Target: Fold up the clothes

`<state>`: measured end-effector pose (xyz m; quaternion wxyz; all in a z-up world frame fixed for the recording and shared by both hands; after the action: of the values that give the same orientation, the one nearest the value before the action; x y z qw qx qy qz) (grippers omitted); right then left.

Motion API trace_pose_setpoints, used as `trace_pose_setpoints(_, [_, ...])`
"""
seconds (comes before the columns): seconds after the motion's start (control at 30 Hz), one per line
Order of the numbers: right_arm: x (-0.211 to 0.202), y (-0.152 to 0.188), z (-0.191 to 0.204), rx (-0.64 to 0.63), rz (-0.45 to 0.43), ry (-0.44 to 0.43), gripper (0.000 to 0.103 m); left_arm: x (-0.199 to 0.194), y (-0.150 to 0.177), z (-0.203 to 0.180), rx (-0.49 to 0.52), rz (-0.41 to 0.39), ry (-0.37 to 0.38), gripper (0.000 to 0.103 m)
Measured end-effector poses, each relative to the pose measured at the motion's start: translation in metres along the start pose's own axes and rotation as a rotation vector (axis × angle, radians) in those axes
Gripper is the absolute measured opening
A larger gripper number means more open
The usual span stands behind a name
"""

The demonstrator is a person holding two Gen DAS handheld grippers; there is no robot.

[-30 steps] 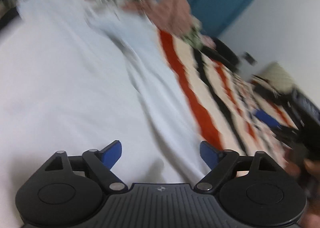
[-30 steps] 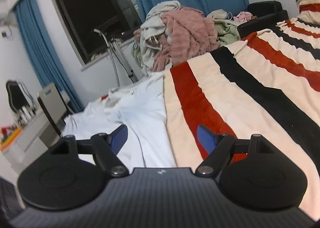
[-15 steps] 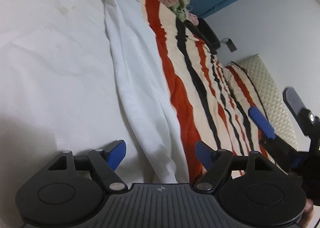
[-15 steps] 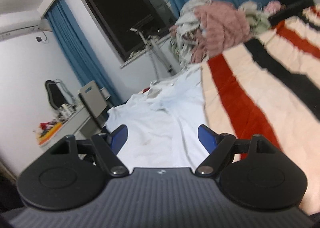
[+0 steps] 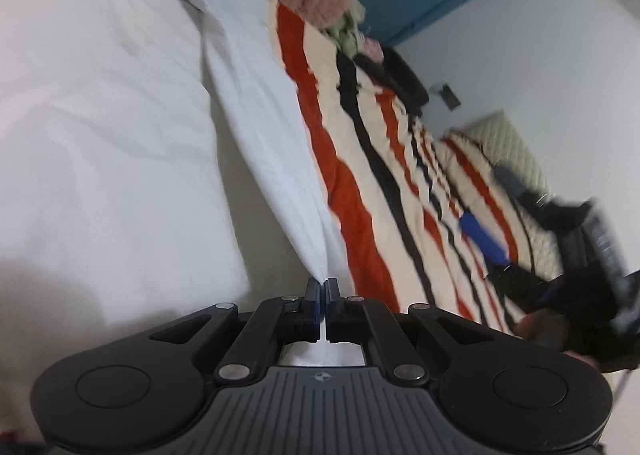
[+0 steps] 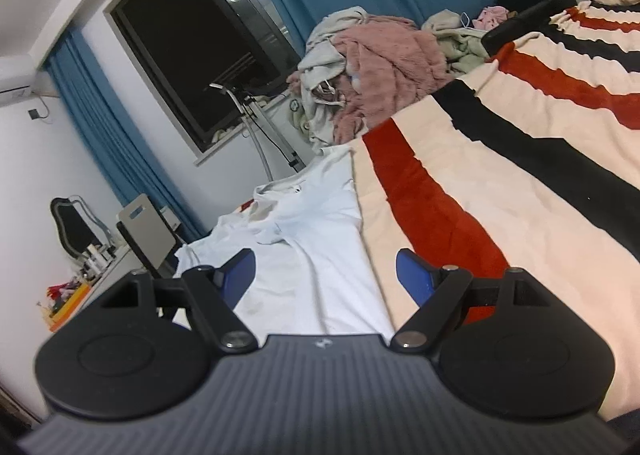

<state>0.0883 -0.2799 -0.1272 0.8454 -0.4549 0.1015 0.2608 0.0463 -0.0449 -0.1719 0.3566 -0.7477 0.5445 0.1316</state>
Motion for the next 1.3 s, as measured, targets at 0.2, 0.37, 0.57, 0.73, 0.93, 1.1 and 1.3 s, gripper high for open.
trace_pose_setpoints(0.2, [0.010, 0.006, 0.001, -0.031, 0.036, 0.045, 0.080, -0.029, 0.008, 0.039, -0.094, -0.039, -0.221, 0.001])
trace_pose_setpoints(0.37, [0.013, 0.012, 0.010, -0.109, 0.037, 0.082, 0.080, -0.024, 0.007, 0.033, 0.009, -0.046, -0.369, 0.006])
trace_pose_setpoints(0.57, [0.010, 0.017, 0.021, -0.183, 0.014, 0.116, 0.080, -0.028, 0.017, 0.005, 0.159, -0.099, -0.479, 0.055])
trace_pose_setpoints(0.73, [-0.001, 0.018, 0.030, -0.214, -0.018, 0.120, 0.079, -0.049, 0.023, -0.024, 0.278, -0.185, -0.566, 0.087])
trace_pose_setpoints(0.93, [-0.025, 0.012, 0.042, -0.206, -0.080, 0.102, 0.079, -0.079, 0.015, -0.051, 0.305, -0.263, -0.588, 0.096])
trace_pose_setpoints(1.1, [-0.035, 0.010, 0.059, -0.224, -0.078, 0.109, 0.079, -0.108, 0.006, -0.083, 0.353, -0.335, -0.609, 0.097])
trace_pose_setpoints(1.3, [-0.051, 0.000, 0.090, -0.269, -0.078, 0.140, 0.079, -0.141, -0.003, -0.125, 0.421, -0.364, -0.683, 0.097])
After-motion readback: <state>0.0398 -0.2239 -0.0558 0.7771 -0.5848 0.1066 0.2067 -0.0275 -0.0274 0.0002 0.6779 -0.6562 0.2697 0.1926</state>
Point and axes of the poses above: each gripper's, at about its wrist camera, not at the fingertips, and x roughly the way its jaws point, z to its left, y to its underside, the point moved 7 cm from there along x, roughly the way its jaws point, and after that the axes turned 7 degrees about z, right-handed, at the moved point
